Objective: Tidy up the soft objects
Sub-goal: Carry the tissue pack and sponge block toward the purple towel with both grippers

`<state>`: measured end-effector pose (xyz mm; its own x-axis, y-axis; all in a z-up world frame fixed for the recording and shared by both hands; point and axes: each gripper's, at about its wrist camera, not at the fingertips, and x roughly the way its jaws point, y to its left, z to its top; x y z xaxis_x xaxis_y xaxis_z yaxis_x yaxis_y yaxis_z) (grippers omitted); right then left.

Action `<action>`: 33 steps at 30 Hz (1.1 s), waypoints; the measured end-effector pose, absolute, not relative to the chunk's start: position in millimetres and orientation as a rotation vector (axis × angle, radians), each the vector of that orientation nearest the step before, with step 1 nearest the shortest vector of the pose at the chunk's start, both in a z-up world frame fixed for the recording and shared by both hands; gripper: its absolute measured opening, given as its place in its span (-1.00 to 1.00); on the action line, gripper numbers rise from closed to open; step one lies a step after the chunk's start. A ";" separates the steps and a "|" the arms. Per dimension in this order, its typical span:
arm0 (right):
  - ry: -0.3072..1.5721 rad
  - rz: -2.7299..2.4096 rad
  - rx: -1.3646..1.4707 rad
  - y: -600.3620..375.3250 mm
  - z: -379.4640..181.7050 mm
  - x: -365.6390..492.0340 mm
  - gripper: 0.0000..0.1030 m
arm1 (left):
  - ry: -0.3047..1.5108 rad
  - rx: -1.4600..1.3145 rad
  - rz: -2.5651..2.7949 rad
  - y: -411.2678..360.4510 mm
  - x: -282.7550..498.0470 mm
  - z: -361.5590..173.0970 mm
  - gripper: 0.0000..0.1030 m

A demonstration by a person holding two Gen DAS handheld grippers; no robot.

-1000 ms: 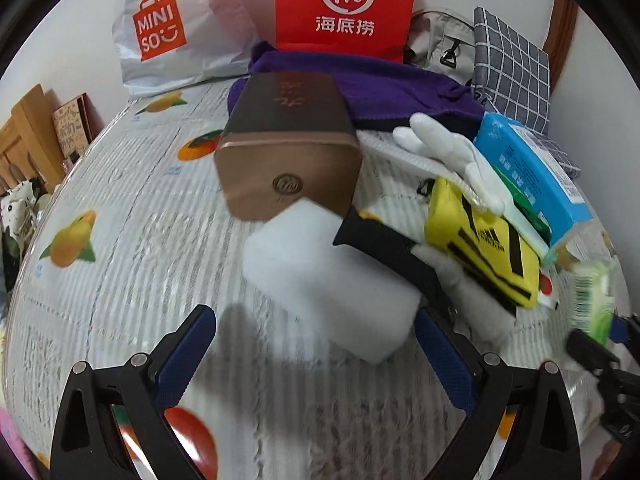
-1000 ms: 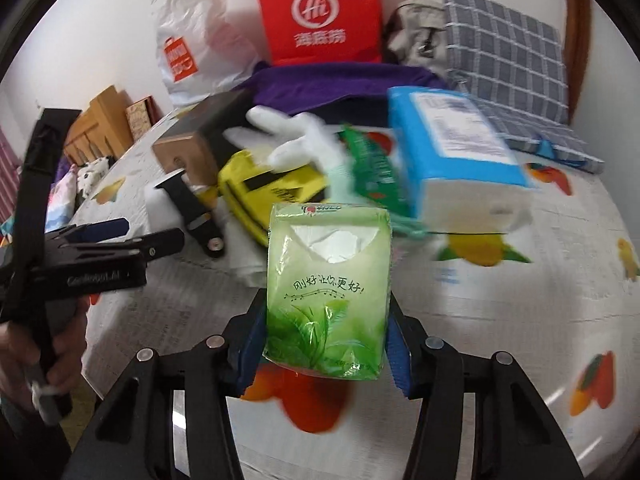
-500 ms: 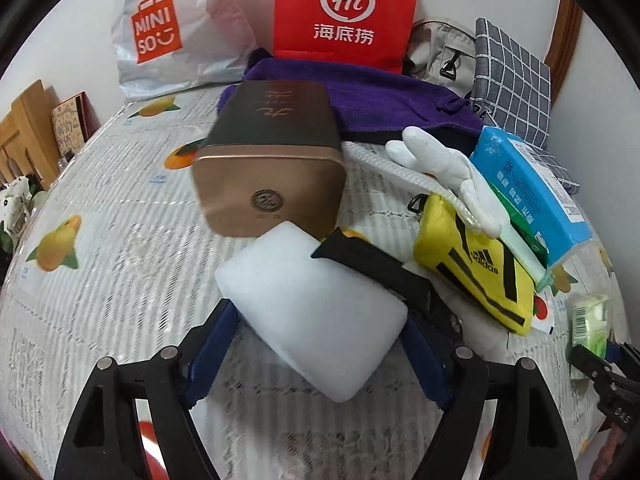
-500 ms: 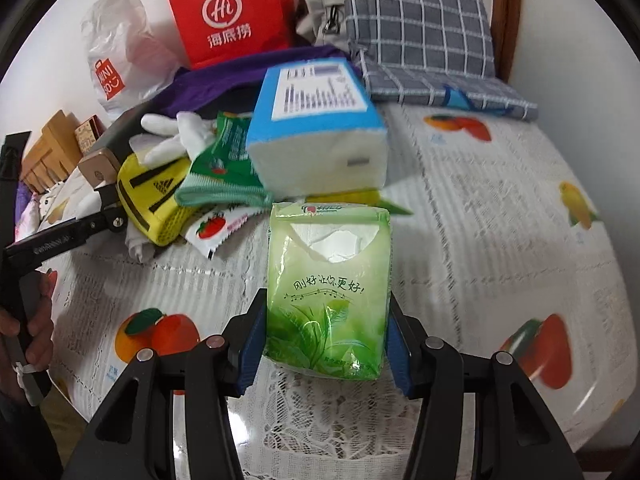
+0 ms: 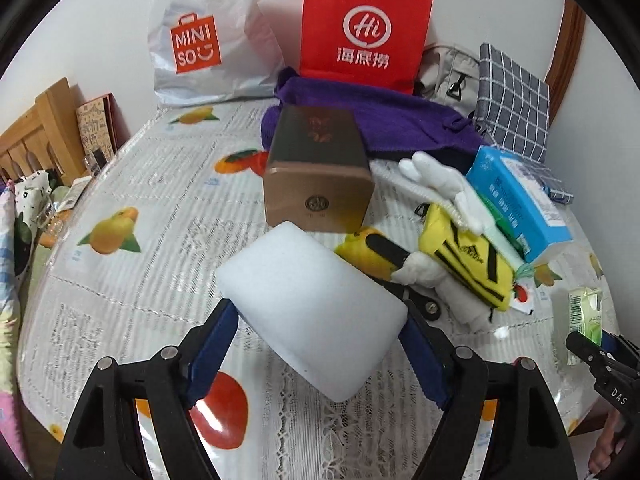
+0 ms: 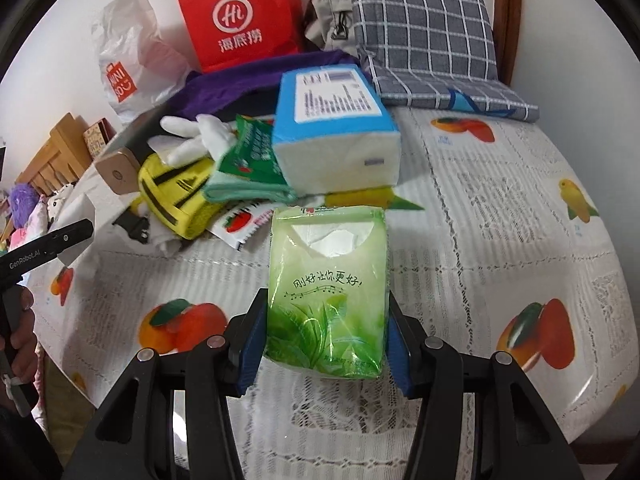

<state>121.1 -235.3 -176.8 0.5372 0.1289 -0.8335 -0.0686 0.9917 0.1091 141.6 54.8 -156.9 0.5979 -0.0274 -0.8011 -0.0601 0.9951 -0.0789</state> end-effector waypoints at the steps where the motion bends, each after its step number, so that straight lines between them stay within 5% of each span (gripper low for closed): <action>1: 0.985 0.125 0.059 -233.7 -171.8 120.2 0.01 | 0.924 -0.106 0.017 55.2 141.2 -152.2 0.54; 33: 0.847 0.183 0.028 -229.6 -73.6 245.8 0.01 | 0.870 -0.067 0.013 58.2 254.2 -77.3 0.55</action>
<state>245.8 -229.6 -73.6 0.6477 0.1720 -0.7422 -0.1497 0.9839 0.0974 254.2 58.2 -77.3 0.6448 -0.0159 -0.7642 -0.0390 0.9978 -0.0537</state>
